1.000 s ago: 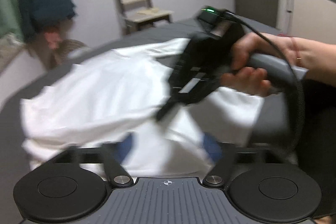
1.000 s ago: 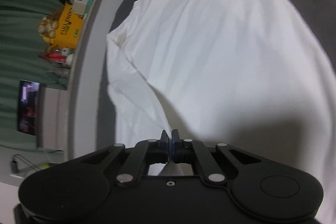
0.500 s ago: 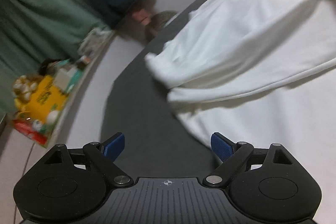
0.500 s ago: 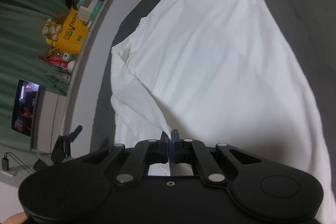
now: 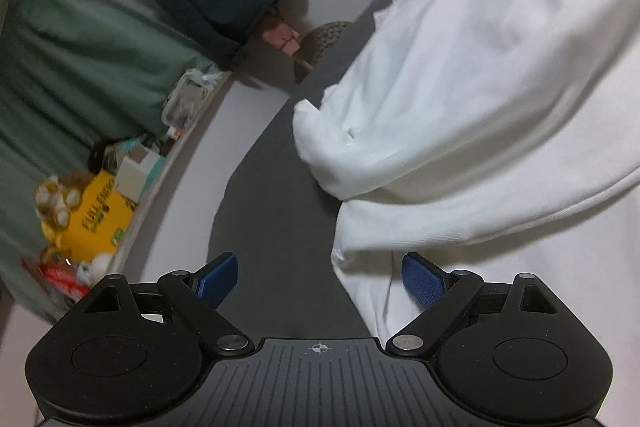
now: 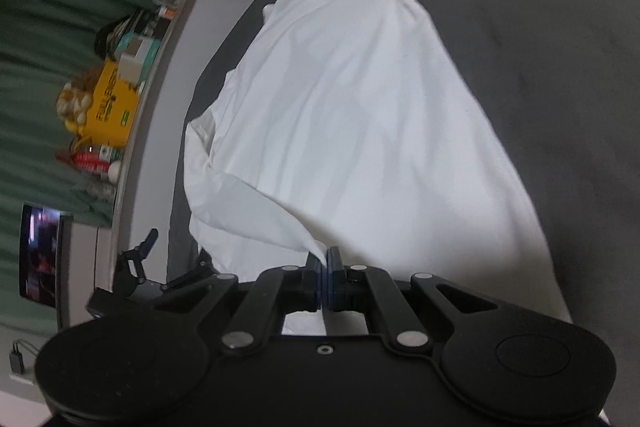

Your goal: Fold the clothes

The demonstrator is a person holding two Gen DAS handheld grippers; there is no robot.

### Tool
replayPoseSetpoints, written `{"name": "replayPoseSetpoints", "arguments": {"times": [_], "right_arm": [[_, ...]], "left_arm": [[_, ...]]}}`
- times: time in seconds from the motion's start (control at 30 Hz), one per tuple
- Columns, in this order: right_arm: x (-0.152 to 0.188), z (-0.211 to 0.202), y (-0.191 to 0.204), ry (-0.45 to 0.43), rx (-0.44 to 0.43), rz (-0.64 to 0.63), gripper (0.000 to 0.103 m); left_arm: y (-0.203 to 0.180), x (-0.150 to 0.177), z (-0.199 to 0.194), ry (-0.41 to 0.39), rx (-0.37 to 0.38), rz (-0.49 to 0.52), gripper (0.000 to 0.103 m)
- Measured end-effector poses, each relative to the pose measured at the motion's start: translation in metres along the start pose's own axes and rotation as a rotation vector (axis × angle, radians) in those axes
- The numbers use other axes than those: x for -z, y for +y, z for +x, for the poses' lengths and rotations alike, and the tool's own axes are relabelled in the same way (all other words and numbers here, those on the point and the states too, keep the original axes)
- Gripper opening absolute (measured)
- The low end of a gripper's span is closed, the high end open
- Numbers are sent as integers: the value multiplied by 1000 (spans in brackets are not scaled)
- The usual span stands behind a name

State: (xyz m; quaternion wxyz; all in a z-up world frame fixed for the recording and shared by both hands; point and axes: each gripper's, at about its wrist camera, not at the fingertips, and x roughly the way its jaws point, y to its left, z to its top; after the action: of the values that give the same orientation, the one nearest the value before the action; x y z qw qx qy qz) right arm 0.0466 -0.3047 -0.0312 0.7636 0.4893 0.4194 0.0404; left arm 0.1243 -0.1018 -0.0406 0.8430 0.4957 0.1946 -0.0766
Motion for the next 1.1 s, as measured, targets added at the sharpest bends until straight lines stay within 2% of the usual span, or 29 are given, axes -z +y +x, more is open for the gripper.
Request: {"name": "replayPoseSetpoints", "arguments": {"times": [0.27,0.3,0.37,0.43,0.5,0.6,0.67,0.8,0.83,0.93,1.03,1.1], "right_arm": [[-3,1,-4,0,-2,23,4],[-3,1,-4,3,-4,21,4],[-2,3,-2,12,-8,6,4],[-2,7,-5,19,16,-4,3],[-1,13,-12,38,43,22,3],[1,18,-16,55,54,42,3],[1,16,-11,41,75,-1,5],[1,0,26,-112,134,-233,35],[0,-1,38,-141,113,-303,35],[-10,11,71,-140,-14,-409,35],[-31,43,107,-59,-179,-351,37],[-50,79,135,8,-237,-339,37]], "left_arm": [[17,5,28,18,-144,-184,90],[24,10,28,20,-155,-241,90],[40,23,32,57,-147,-383,96],[48,36,36,110,-143,-464,97],[48,45,40,143,-127,-486,97],[41,44,39,135,-143,-475,97],[36,41,37,127,-158,-461,97],[33,41,36,114,-168,-465,97],[32,42,35,111,-170,-467,97],[31,43,35,102,-175,-475,97],[31,45,36,98,-173,-484,97],[33,46,38,98,-166,-496,97]]}}
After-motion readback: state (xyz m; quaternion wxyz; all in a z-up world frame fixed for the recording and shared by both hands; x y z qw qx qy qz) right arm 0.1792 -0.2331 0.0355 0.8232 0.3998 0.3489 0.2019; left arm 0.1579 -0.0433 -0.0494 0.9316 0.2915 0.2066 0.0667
